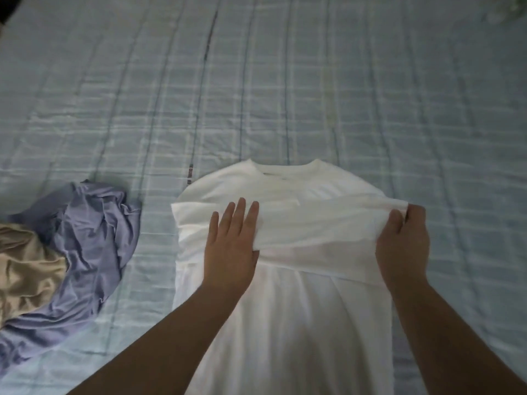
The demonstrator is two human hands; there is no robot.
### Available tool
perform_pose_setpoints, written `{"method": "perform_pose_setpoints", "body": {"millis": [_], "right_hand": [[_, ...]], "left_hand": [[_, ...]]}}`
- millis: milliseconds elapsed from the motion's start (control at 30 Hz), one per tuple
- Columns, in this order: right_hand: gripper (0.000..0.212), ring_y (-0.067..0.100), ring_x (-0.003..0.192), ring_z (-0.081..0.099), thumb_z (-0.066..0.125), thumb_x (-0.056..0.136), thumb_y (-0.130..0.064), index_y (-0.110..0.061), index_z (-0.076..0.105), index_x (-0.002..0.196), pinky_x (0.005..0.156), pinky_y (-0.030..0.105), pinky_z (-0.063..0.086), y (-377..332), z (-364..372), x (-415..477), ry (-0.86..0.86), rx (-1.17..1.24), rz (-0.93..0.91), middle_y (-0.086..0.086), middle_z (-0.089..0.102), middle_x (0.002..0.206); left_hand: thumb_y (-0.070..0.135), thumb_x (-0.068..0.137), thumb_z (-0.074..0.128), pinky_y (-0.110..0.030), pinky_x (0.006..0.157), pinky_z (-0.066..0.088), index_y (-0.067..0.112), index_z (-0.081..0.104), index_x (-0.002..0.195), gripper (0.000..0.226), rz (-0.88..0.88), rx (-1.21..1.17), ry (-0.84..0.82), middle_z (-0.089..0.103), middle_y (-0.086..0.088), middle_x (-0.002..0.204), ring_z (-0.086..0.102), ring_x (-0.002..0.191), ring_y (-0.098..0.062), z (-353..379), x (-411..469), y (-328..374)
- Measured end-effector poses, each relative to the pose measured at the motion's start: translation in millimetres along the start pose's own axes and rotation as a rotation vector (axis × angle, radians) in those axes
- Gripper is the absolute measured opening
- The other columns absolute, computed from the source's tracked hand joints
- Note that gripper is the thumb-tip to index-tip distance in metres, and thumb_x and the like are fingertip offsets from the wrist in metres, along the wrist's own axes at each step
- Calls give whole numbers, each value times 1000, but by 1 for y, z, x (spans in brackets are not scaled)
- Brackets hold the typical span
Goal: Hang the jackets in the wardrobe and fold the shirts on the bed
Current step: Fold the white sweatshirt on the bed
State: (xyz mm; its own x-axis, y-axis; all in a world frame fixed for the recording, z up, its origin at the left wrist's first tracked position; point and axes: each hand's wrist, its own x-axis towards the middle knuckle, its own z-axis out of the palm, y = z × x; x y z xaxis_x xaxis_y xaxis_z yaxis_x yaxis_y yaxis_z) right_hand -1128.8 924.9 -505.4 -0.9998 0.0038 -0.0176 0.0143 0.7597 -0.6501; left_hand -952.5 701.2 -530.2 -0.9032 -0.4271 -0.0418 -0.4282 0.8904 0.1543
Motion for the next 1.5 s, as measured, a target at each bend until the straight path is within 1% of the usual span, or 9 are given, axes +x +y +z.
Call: {"method": "perform_pose_setpoints", "body": {"millis": [167,333,567,800,967,1133,1233,1367,1500], "right_hand": [[22,45,99,59,43,102,-23,-6,51,113,76,40,39,64,8,10,-154,-133,122,27,62,105],[22,40,97,60,50,100,-25,-6,51,109,79,39,43,87,17,11,-197,-136,147,22,64,103],[40,32,111,52,60,92,-22,-4,51,126,99,38,38,88,3,-25,-47,-112,-1,15,56,117],[33,38,106,55,59,91,-11,-1,55,122,95,49,45,139,-21,-157,-49,-130,-96,19,57,114],[51,36,129,41,57,93,-12,-6,43,142,110,48,32,176,-46,-254,-212,-218,111,19,47,140],[56,37,130,42,55,94,-17,-4,37,145,111,49,35,176,-67,-319,-253,-132,288,19,45,143],[52,39,117,53,55,92,-22,-6,42,140,100,48,45,169,-78,-329,-297,-91,427,19,54,133],[37,30,89,55,57,90,-10,4,55,124,78,36,44,164,-91,-318,-362,2,689,17,60,102],[27,32,90,55,54,94,-5,-2,55,121,84,46,51,157,-109,-304,-375,303,895,17,58,112]], "left_hand": [[31,75,74,-53,120,20,21,24,157,96,30,98,-215,27,-15,161,25,148,-35,63,-7,24],[51,78,66,-53,120,18,23,26,156,92,34,79,-196,24,-14,162,24,149,-34,82,-14,15],[37,83,60,-52,122,13,22,19,158,87,100,12,-212,19,-12,164,15,151,-34,72,-22,11],[26,91,48,-48,124,8,23,14,159,75,123,-95,-159,14,-6,166,5,153,-27,65,-106,-2],[14,92,52,-49,122,20,11,30,154,66,55,-121,-185,28,-14,160,15,152,-31,63,-215,-53],[11,91,60,-46,116,32,13,35,150,64,-447,-385,-282,36,-12,152,31,140,-32,43,-320,-76],[16,87,66,-41,84,51,16,40,136,55,-749,-595,-307,54,-8,124,57,111,-31,38,-349,-71],[22,92,62,-26,56,43,8,52,110,26,-958,-764,-410,60,-5,94,57,72,-19,24,-351,-66],[12,97,55,-30,61,57,0,58,117,24,-1108,-1268,-379,64,-13,113,65,91,-24,9,-351,-71]]}}
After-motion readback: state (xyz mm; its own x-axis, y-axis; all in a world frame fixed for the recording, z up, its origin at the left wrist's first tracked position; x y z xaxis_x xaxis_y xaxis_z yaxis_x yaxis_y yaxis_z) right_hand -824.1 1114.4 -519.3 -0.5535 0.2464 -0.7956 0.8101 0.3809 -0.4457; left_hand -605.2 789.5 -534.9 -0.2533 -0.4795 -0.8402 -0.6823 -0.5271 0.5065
